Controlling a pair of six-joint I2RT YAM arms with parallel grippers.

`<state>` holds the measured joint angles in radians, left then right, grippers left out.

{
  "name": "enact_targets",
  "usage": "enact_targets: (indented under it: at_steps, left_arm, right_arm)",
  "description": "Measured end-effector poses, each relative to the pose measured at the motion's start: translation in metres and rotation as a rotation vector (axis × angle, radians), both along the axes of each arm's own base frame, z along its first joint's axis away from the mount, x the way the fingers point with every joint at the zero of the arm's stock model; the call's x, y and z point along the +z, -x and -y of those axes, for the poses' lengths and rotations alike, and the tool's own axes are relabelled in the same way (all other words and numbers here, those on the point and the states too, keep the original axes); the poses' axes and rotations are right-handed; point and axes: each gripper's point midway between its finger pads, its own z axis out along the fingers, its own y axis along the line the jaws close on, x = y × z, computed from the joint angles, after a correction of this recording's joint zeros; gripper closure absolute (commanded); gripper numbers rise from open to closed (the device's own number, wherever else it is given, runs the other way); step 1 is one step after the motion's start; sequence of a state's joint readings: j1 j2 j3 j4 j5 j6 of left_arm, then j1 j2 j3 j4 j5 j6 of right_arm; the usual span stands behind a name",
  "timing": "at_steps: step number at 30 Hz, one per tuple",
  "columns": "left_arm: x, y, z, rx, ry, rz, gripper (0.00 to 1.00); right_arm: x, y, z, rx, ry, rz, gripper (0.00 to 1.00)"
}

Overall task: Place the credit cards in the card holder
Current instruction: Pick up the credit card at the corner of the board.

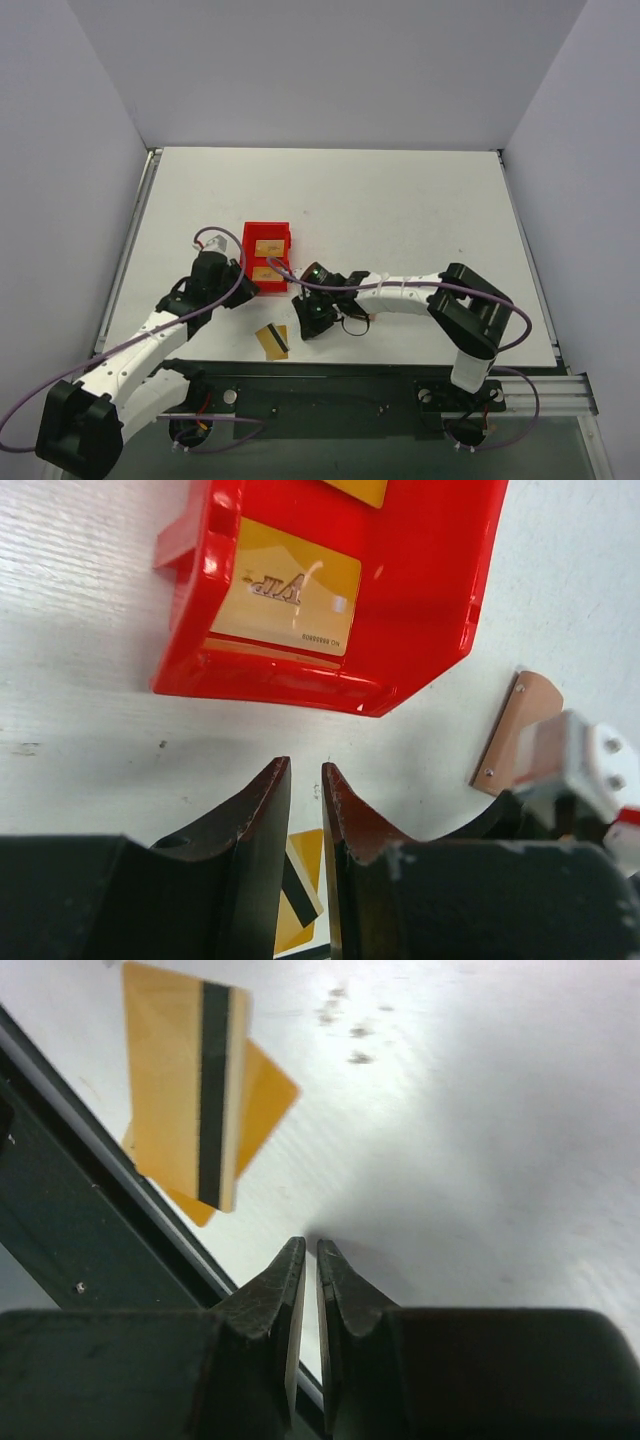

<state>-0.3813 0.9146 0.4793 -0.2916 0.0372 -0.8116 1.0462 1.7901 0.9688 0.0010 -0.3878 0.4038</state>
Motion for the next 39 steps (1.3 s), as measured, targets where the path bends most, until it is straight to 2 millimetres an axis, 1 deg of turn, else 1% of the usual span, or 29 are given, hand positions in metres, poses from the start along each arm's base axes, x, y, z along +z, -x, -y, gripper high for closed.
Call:
enact_targets:
  at_steps: [4, 7, 9, 12, 20, 21, 25, 29, 32, 39]
  left_arm:
    - [-0.013, 0.007, 0.013, -0.036, -0.015, -0.03, 0.71]
    - [-0.025, 0.012, 0.019, -0.058, -0.033, -0.056, 0.71]
    - [-0.035, 0.017, 0.021, -0.063, -0.046, -0.076, 0.71]
    - [-0.05, 0.025, 0.019, -0.061, -0.074, -0.117, 0.72]
    - [-0.061, 0.035, 0.016, -0.048, -0.122, -0.15, 0.72]
    - [-0.063, 0.037, 0.015, -0.048, -0.134, -0.156, 0.75]
    - [-0.07, 0.047, 0.011, -0.036, -0.169, -0.196, 0.78]
    - [-0.071, 0.05, 0.011, -0.024, -0.174, -0.201, 0.78]
    - [-0.071, 0.055, 0.012, -0.017, -0.166, -0.207, 0.82]
    - [-0.072, 0.069, 0.008, -0.005, -0.138, -0.212, 0.82]
  right_arm:
    - [0.002, -0.021, 0.016, -0.095, -0.024, -0.008, 0.93]
    - [0.006, -0.037, 0.02, -0.149, -0.046, -0.008, 0.93]
    - [0.008, -0.041, 0.02, -0.158, -0.056, -0.001, 0.93]
    - [0.012, -0.041, 0.018, -0.154, -0.068, 0.002, 0.92]
    - [0.015, -0.04, 0.017, -0.151, -0.076, 0.003, 0.93]
    - [0.015, -0.04, 0.017, -0.151, -0.076, 0.003, 0.92]
    - [0.015, -0.04, 0.017, -0.151, -0.075, 0.003, 0.93]
    - [0.014, -0.04, 0.017, -0.151, -0.075, 0.003, 0.92]
    - [0.014, -0.04, 0.018, -0.151, -0.074, 0.003, 0.92]
    - [0.014, -0.04, 0.018, -0.151, -0.074, 0.003, 0.93]
